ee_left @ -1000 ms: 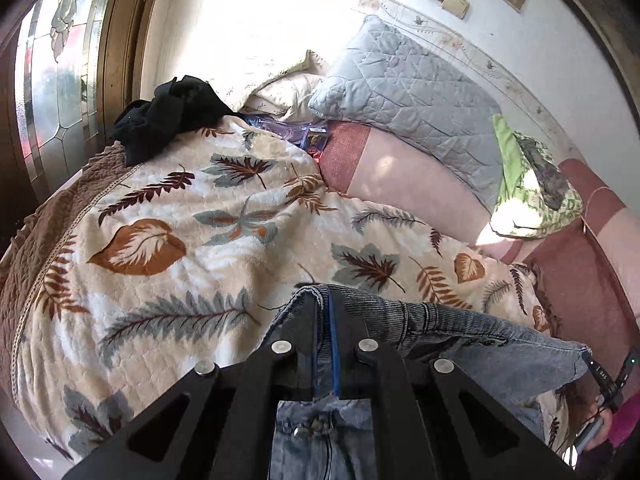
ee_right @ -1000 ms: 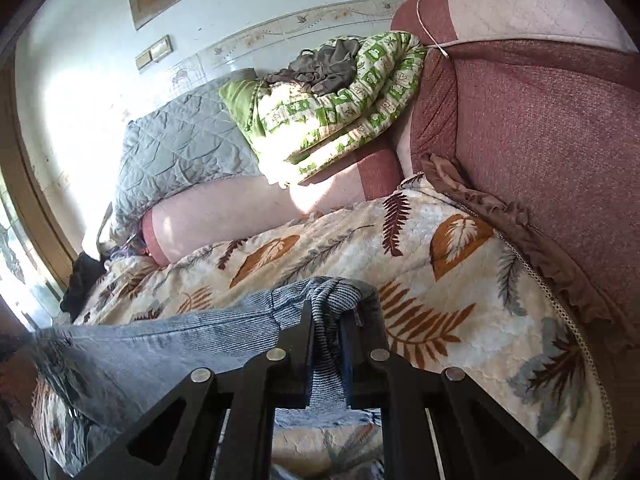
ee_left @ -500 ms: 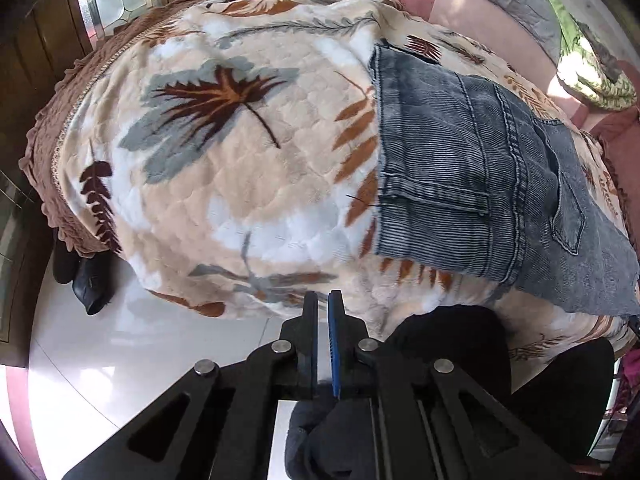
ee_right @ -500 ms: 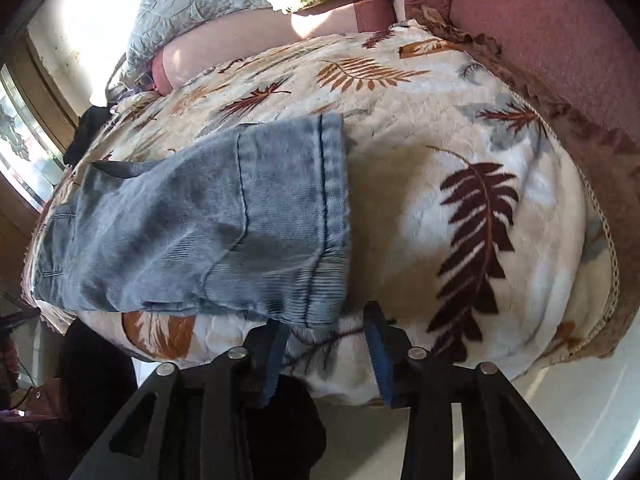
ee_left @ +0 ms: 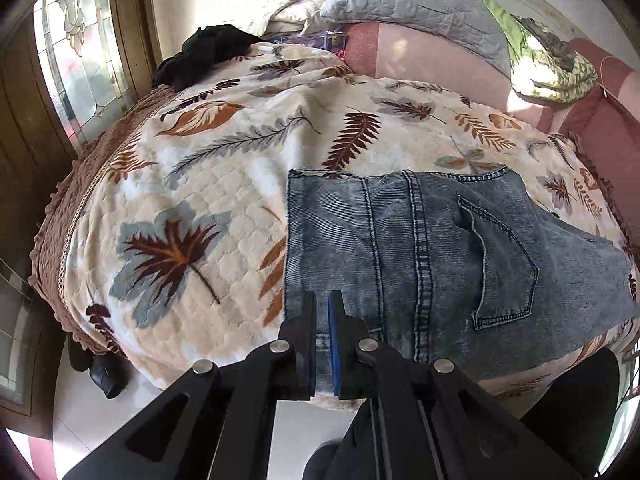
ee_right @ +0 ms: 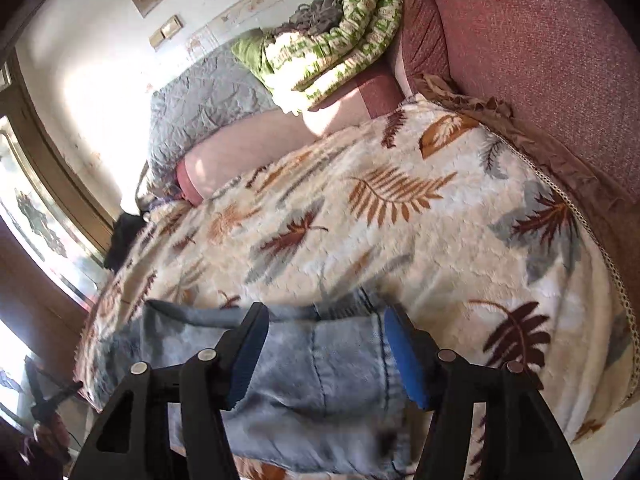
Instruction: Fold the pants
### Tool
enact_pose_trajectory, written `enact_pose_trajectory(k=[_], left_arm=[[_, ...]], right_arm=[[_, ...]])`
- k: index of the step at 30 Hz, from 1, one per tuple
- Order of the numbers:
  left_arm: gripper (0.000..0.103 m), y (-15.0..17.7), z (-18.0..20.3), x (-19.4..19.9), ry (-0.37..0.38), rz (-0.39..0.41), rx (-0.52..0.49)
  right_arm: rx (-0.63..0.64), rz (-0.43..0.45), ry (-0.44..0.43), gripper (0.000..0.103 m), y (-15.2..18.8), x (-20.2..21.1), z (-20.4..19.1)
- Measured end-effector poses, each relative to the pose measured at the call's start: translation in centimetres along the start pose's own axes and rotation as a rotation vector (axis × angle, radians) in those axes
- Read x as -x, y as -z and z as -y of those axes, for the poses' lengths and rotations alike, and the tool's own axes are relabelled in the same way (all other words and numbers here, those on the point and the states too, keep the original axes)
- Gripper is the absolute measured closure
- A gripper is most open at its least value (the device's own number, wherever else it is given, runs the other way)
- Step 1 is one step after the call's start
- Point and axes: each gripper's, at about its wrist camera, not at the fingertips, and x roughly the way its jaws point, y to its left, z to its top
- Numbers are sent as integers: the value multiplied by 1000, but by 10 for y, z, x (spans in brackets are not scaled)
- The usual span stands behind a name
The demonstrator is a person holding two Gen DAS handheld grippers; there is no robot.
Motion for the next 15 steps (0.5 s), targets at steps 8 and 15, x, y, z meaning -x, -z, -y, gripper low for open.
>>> enact_pose_trajectory(k=[8, 15], left_arm=[[98, -35, 25, -44, -78, 27, -68], [98, -82, 18, -91, -231, 23, -67]], right_arm=[[21, -255, 230, 40, -1, -70, 8], [193, -364, 354, 85, 14, -106, -11]])
